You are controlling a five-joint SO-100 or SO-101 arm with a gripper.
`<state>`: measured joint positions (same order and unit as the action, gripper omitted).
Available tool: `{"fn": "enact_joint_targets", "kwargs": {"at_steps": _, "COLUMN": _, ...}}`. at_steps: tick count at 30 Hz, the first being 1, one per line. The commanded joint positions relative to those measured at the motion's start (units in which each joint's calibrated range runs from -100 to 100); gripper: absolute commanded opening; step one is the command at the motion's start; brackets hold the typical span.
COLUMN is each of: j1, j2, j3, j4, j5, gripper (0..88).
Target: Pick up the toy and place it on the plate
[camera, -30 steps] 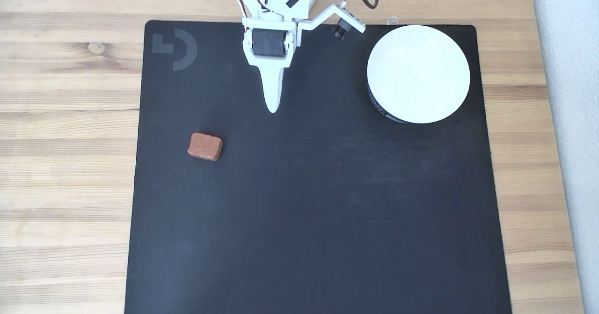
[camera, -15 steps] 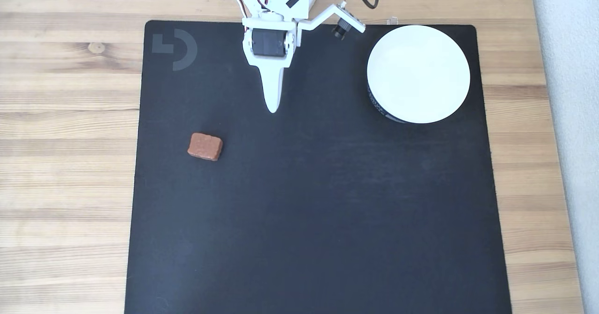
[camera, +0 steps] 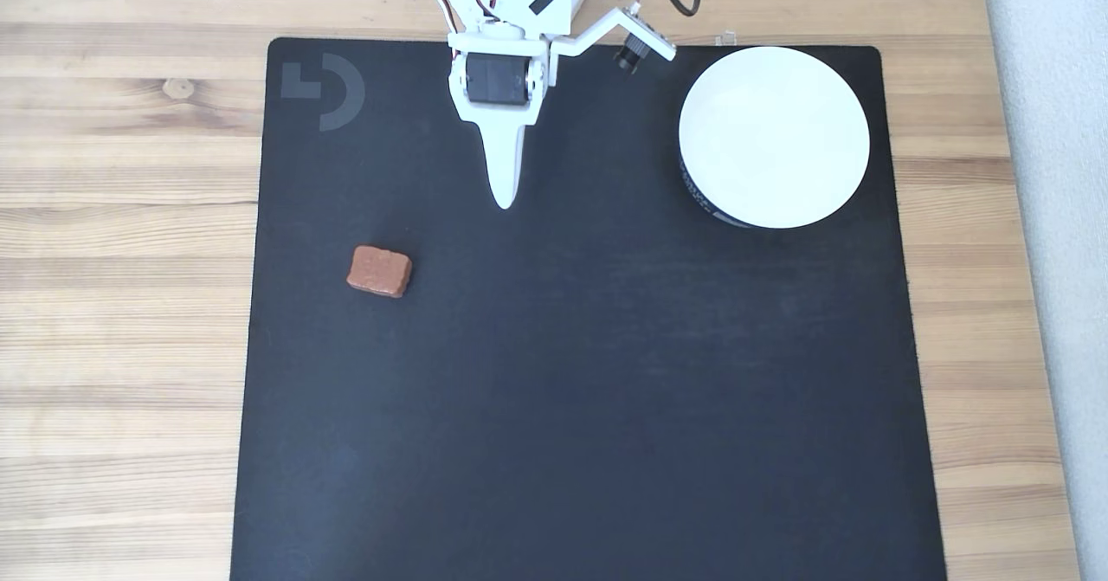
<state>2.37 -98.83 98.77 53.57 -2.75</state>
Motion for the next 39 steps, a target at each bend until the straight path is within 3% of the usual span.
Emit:
{"fn": "enact_joint_targets", "kwargs": {"at_steps": 1, "j1": 0.4, "j2": -0.7, "j3": 0.7, "j4": 0.1, "j5": -0.1, "gripper": 2.7}}
{"fn": "enact_joint_targets", "kwargs": {"at_steps": 27, "j1": 0.5, "j2": -0.6, "j3": 0.2, "j4": 1.3, "j5": -0.1, "gripper": 2.6}}
{"fn": "enact_joint_targets", "kwargs": {"at_steps": 35, "j1": 2.0, "j2": 1.2, "j3": -12.7, "j4": 8.7, "j5": -0.3, "gripper": 2.6}}
{"fn": "enact_joint_targets", "kwargs": {"at_steps": 39, "j1": 4.9, "j2": 10.3, "j3": -19.1, "j4": 7.7, "j5": -0.3, "gripper": 2.6}}
